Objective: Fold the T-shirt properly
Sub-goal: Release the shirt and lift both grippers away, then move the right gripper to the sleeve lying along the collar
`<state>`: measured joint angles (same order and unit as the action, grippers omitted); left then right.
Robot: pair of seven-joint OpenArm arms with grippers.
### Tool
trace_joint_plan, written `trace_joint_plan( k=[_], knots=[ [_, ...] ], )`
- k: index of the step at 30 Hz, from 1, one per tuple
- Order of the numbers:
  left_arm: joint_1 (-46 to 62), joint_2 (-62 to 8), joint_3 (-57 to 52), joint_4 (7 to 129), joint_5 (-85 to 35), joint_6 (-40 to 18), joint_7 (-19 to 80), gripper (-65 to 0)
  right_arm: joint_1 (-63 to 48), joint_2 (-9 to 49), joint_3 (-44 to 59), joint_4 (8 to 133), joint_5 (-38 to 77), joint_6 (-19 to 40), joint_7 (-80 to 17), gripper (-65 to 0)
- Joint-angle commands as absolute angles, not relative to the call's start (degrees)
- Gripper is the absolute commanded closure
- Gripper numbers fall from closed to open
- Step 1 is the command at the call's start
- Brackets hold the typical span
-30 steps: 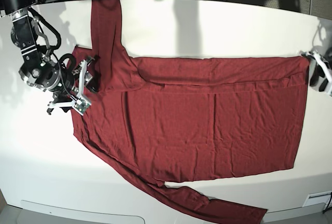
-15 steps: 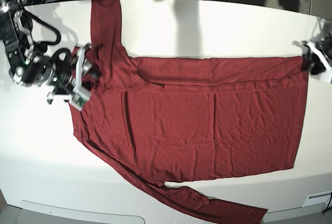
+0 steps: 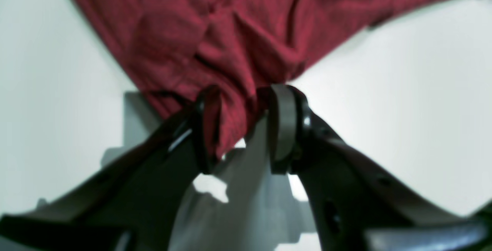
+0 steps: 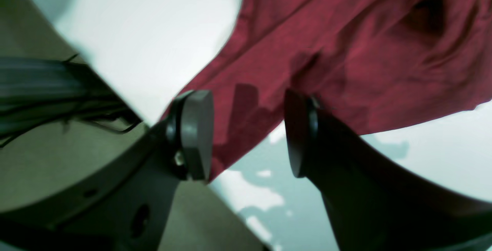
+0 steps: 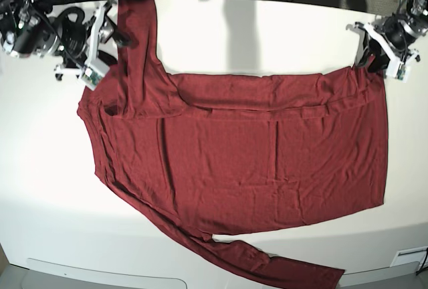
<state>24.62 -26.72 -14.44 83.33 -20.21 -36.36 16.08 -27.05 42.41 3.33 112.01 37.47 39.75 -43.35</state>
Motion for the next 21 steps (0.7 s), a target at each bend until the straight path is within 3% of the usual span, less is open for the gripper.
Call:
trace_joint_plan(
  k=[1, 10, 21],
  knots=[
    [25.26, -27.4, -16.43, 85.19, -19.77, -36.42, 14.92, -20.7, -27.9, 43.27, 3.79, 112.79, 37.76, 40.0, -42.48, -29.7],
    [28.45, -26.68, -28.86, 86.46, -15.0, -36.29, 12.32, -20.7, -34.57, 39.7, 3.75, 112.77, 35.44, 40.0, -42.72, -29.7],
    [30.63, -26.33, -31.14, 86.48, -18.87, -36.53, 11.92, -20.7, -39.72, 37.95, 3.75, 112.75, 29.95, 40.0, -39.16, -29.7]
  ],
)
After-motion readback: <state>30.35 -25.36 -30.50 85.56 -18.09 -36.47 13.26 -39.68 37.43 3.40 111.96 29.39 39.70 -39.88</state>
